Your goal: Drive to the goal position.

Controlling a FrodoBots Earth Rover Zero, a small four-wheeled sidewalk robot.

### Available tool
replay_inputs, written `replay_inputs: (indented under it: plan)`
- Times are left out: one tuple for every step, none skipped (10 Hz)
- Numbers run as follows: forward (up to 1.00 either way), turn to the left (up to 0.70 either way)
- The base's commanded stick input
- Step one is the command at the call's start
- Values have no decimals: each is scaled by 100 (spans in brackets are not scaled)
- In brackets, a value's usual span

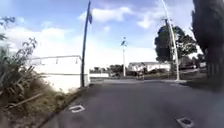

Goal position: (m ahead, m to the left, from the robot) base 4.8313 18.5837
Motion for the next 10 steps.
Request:
replay_inputs:
  plan:
    - [100,0]
    - [100,0]
    - [100,0]
    - [100,0]
    - [100,0]
    - [100,0]
    - [100,0]
    - [100,0]
    - [100,0]
    - [100,0]
